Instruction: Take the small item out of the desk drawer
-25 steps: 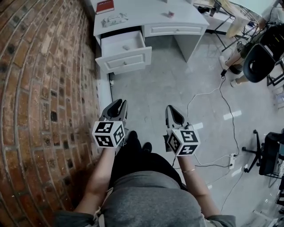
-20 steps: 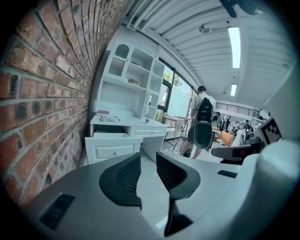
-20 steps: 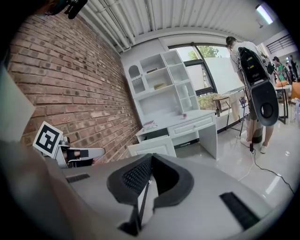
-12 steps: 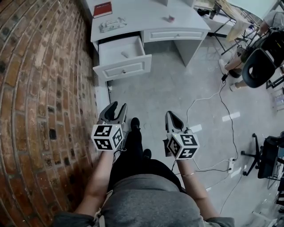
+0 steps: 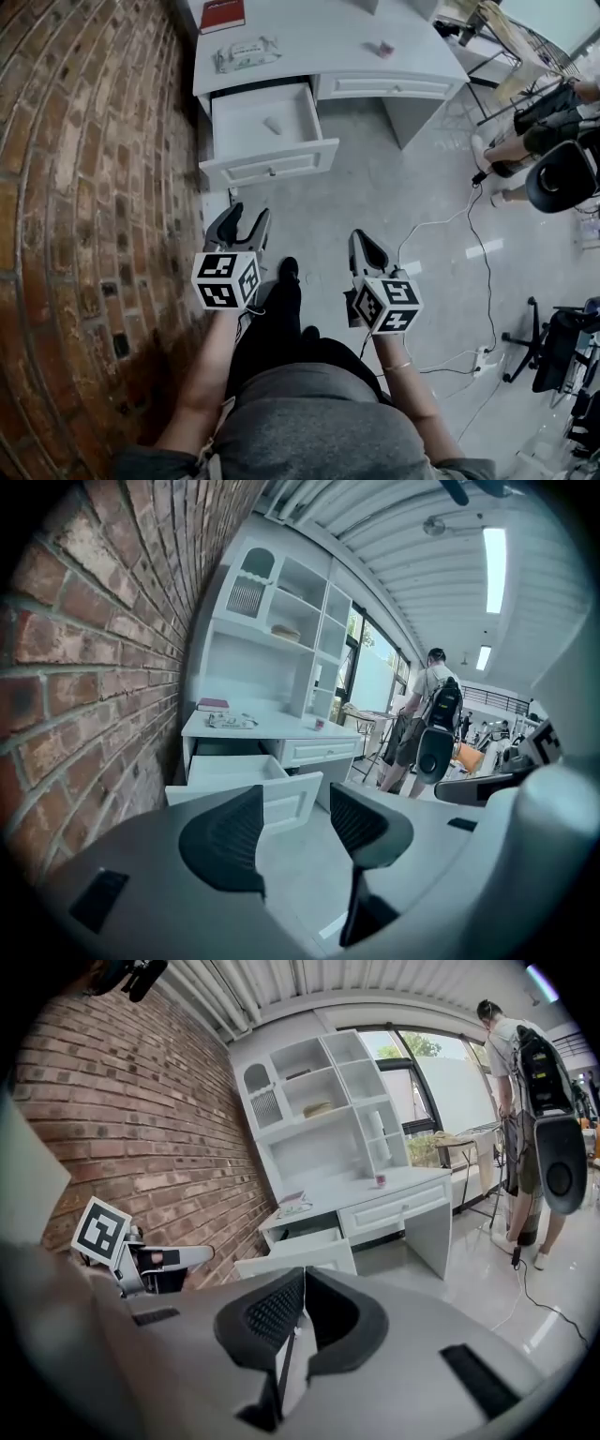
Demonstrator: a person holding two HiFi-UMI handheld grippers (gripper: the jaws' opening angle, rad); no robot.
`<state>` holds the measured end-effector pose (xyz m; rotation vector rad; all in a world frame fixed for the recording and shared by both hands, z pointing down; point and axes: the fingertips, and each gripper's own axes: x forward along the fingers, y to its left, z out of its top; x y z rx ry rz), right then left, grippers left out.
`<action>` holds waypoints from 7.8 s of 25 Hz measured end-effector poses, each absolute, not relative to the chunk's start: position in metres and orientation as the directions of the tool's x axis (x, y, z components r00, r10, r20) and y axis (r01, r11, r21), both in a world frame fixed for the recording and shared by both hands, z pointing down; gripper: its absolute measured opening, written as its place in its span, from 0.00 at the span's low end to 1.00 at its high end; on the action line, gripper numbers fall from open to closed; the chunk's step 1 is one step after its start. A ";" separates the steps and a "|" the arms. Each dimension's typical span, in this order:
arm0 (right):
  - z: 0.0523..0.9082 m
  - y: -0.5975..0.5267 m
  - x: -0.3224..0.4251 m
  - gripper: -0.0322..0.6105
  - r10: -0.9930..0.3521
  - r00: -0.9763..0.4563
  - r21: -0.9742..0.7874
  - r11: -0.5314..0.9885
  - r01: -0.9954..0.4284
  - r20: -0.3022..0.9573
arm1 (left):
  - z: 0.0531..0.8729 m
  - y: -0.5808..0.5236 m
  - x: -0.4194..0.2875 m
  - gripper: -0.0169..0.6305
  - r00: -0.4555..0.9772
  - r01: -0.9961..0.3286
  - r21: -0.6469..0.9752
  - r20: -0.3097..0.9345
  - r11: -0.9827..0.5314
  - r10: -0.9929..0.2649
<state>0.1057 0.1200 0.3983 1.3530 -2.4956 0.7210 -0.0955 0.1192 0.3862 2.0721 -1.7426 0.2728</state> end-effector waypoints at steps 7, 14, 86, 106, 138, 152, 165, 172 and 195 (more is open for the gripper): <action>0.397 0.064 0.068 0.06 -0.718 -0.557 -0.322 0.456 -0.830 0.418 | 0.390 0.059 -0.129 0.37 0.209 -0.973 0.182 0.433 -0.142 -0.877; 0.397 0.029 0.039 0.06 -0.713 -0.559 -0.328 0.454 -0.828 0.424 | 0.390 0.021 -0.155 0.41 0.221 -0.969 0.199 0.433 -0.147 -0.874; 0.503 -0.147 0.065 0.06 -0.607 -0.518 -0.474 0.250 -0.844 0.602 | 0.637 -0.230 -0.149 0.47 0.189 -0.889 -0.003 0.908 -0.458 -0.373; 0.521 -0.178 0.053 0.06 -0.557 -0.568 -0.491 0.301 -0.818 0.605 | 0.680 -0.238 -0.153 0.49 0.159 -0.876 -0.018 0.933 -0.483 -0.324; 0.505 -0.167 0.029 0.06 -0.539 -0.608 -0.518 0.330 -0.789 0.583 | 0.602 -0.225 -0.131 0.48 0.210 -0.880 -0.026 0.875 -0.474 -0.437; 0.489 -0.159 0.013 0.06 -0.537 -0.628 -0.513 0.369 -0.775 0.563 | 0.519 -0.213 -0.121 0.48 0.278 -0.899 0.001 0.775 -0.438 -0.567; 0.462 -0.159 -0.005 0.06 -0.546 -0.660 -0.499 0.434 -0.750 0.516 | 0.469 -0.174 -0.127 0.48 0.269 -0.942 0.052 0.706 -0.331 -0.655; 0.449 -0.153 -0.009 0.06 -0.540 -0.673 -0.475 0.476 -0.740 0.506 | 0.447 -0.153 -0.136 0.48 0.241 -0.963 0.072 0.671 -0.261 -0.701; 0.413 -0.130 -0.022 0.05 -0.544 -0.695 -0.384 0.583 -0.716 0.470 | 0.413 -0.087 -0.172 0.48 0.140 -0.986 0.156 0.601 -0.056 -0.787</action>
